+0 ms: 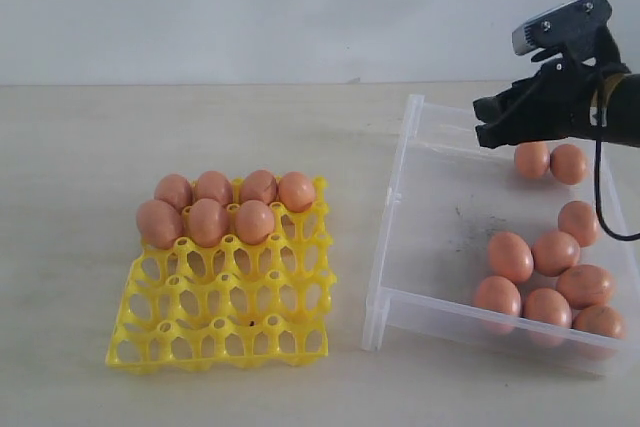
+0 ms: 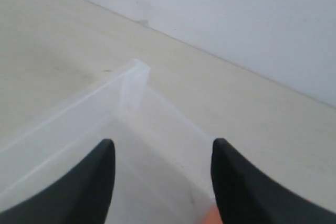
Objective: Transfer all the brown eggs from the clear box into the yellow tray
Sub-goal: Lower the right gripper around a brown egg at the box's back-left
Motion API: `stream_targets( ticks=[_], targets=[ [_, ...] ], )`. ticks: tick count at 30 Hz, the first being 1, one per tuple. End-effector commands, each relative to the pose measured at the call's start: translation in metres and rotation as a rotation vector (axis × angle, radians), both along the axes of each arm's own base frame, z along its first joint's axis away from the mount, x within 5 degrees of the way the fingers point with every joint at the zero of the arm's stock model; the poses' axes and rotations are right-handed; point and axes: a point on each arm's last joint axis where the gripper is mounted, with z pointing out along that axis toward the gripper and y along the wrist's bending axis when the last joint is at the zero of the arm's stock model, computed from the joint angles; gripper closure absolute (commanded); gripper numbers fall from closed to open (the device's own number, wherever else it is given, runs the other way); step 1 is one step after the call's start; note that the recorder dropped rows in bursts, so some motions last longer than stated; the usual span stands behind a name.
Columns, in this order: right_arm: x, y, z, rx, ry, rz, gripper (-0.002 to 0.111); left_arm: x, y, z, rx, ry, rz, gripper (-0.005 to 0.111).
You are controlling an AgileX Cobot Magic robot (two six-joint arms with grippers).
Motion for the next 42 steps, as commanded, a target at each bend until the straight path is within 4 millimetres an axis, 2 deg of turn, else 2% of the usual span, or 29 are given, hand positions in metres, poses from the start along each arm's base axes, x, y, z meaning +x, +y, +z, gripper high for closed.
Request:
stream_targets(
  ticks=[1, 5, 9, 12, 18, 21, 23, 26, 29, 32, 38, 42],
  targets=[
    [0.001, -0.003, -0.003, -0.075, 0.010, -0.124, 0.063, 0.000, 0.000, 0.000, -0.006, -0.002, -0.004, 0.103],
    [0.013, -0.004, 0.009, 0.120, 0.158, -0.286, 0.063, 0.000, 0.000, 0.000, -0.006, -0.002, -0.004, 0.103],
    [0.015, -0.011, 0.008, 0.102, 0.374, -0.428, 0.063, 0.000, 0.000, 0.000, -0.006, -0.002, -0.004, 0.103],
    [0.017, -0.011, 0.015, 0.072, 0.495, -0.413, 0.062, 0.000, 0.000, 0.000, -0.006, -0.002, -0.004, 0.103],
    [0.032, 0.005, 0.018, 0.187, 0.562, -0.295, 0.062, 0.000, 0.000, 0.000, -0.006, -0.002, -0.004, 0.103],
    [0.043, 0.000, 0.012, 0.211, 0.605, -0.340, 0.062, 0.000, 0.000, 0.000, -0.006, -0.002, -0.004, 0.103],
    [0.048, -0.010, 0.015, 0.182, 0.618, -0.409, 0.062, 0.000, 0.000, 0.000, -0.006, -0.002, -0.004, 0.103],
    [0.050, -0.021, 0.014, 0.090, 0.655, -0.483, 0.062, 0.000, 0.000, 0.000, -0.006, -0.002, -0.004, 0.103],
    [0.052, -0.029, 0.016, 0.095, 0.681, -0.496, 0.062, 0.000, 0.000, 0.000, -0.006, -0.002, -0.004, 0.103],
    [0.058, -0.028, 0.013, 0.133, 0.701, -0.501, 0.062, 0.000, 0.000, 0.000, -0.006, -0.002, -0.004, 0.103],
    [0.067, -0.027, -0.008, 0.112, 0.749, -0.497, 0.062, 0.000, 0.000, 0.000, -0.006, -0.002, -0.004, 0.103],
    [0.079, -0.026, -0.010, 0.129, 0.754, -0.494, 0.062, 0.000, 0.000, 0.000, -0.006, -0.002, -0.004, 0.103]
  ],
)
